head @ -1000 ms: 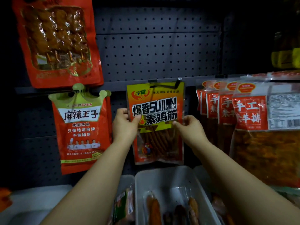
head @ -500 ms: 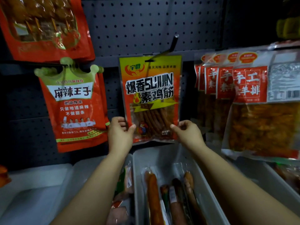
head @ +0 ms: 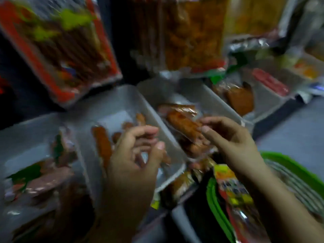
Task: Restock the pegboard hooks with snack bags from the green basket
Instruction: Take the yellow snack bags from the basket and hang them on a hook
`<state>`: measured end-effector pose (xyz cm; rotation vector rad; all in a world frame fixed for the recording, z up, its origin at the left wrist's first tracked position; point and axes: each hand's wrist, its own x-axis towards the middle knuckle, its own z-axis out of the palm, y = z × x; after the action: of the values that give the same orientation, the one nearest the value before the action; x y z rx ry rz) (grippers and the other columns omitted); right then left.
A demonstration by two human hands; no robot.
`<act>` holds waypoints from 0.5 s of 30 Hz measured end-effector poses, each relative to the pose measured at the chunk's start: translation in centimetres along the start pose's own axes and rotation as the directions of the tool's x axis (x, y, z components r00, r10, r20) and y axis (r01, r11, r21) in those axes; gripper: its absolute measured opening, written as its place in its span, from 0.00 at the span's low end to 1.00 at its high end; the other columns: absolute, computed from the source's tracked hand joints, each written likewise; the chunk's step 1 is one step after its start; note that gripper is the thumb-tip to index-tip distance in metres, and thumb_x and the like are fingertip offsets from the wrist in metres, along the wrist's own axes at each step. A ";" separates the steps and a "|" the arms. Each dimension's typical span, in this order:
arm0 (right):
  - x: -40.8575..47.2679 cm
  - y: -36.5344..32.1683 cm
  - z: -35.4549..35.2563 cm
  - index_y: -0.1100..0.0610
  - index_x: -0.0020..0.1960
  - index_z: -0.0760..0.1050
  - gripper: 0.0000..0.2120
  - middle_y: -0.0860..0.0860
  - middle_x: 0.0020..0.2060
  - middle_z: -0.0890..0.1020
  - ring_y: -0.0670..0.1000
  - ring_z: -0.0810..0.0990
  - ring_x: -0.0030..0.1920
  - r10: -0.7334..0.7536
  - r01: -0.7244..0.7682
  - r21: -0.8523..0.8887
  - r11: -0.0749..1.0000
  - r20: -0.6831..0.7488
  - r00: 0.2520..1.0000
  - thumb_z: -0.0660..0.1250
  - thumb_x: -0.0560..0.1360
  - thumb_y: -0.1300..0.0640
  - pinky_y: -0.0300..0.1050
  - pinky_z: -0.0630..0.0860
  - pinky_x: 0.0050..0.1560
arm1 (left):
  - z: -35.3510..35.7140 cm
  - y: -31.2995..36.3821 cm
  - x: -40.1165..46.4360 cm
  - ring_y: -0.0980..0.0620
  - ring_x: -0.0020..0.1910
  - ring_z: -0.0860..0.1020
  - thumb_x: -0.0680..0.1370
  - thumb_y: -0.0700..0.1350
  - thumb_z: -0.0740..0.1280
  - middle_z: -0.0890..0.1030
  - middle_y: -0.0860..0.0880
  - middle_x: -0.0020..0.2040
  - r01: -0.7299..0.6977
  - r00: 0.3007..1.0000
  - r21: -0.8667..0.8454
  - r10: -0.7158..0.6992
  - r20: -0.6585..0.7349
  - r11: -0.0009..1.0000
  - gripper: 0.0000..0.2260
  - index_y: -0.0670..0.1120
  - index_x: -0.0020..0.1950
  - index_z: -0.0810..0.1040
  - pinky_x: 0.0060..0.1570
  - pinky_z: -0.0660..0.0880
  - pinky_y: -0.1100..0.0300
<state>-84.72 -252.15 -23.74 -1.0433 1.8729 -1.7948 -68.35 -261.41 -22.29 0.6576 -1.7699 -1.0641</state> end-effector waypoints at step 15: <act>-10.9 26.8 -18.2 0.62 0.54 0.78 0.11 0.58 0.44 0.82 0.55 0.80 0.45 0.590 -0.668 -0.538 0.514 -0.344 0.731 0.68 0.76 0.56 0.41 0.70 0.40 | 23.2 -20.7 -13.5 0.47 0.48 0.78 0.73 0.34 0.69 0.76 0.46 0.54 0.495 0.619 0.327 -0.590 0.519 0.805 0.17 0.39 0.60 0.70 0.50 0.75 0.53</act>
<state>-97.16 -233.51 -49.51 -0.2790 2.5692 -0.7972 -84.13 -251.92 -50.72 1.0953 -2.2850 -1.7155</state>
